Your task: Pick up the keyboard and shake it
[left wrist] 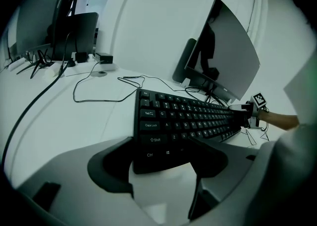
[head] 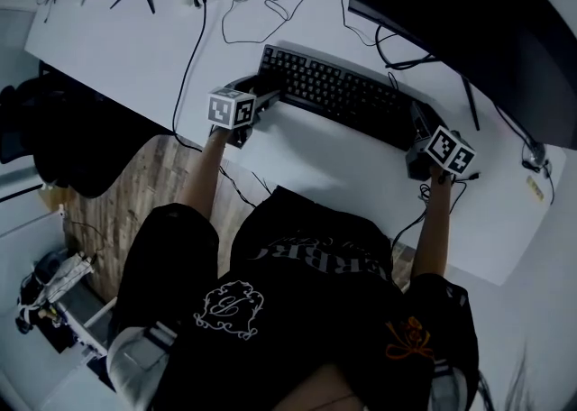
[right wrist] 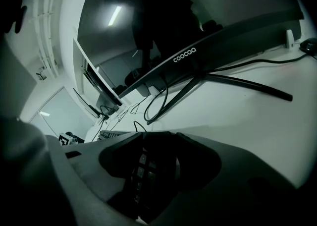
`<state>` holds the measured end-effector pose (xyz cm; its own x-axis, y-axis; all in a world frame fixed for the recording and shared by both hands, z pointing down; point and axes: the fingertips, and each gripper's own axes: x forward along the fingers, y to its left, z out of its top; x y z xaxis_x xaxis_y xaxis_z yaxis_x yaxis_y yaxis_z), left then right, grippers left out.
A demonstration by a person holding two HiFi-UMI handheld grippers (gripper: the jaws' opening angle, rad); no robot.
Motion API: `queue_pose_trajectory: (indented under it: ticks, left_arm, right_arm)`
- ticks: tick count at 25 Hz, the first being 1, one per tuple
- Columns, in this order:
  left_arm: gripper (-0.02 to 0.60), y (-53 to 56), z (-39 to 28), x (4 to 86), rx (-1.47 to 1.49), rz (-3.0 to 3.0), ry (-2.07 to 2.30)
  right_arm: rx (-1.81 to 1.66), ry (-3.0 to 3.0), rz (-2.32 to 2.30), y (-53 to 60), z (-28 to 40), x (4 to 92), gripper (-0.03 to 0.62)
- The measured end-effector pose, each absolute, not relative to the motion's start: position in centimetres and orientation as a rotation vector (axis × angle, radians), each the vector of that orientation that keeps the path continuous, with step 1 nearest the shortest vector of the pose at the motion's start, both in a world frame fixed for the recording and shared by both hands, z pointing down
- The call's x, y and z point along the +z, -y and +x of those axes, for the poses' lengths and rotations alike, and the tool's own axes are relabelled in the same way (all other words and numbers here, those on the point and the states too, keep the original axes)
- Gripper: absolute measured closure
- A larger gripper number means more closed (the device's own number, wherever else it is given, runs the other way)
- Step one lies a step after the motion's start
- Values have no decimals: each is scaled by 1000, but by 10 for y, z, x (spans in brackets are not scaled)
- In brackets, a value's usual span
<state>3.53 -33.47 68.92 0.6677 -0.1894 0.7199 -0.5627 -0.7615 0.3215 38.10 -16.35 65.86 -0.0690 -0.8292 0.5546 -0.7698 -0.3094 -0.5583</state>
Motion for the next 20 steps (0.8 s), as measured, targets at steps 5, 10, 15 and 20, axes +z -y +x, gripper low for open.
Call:
queue_pose_trajectory:
  ticks: [5,10,15,20]
  left_arm:
    - [233,320,26,686,808,2336,541]
    - [237,319,22,679,656,2302,483]
    - [333,331,13,676,673,2319,538]
    - [333,343,6,652,640,2401,524]
  right_arm:
    - [-1317,-1809,-2132,150,375,649,373]
    - [-1311,-1792,-2164,141,370,642,372]
    - [-1258,-1778,-2207,137,362,623,372]
    - [-1170,-1762,-2226,136,347,600,372]
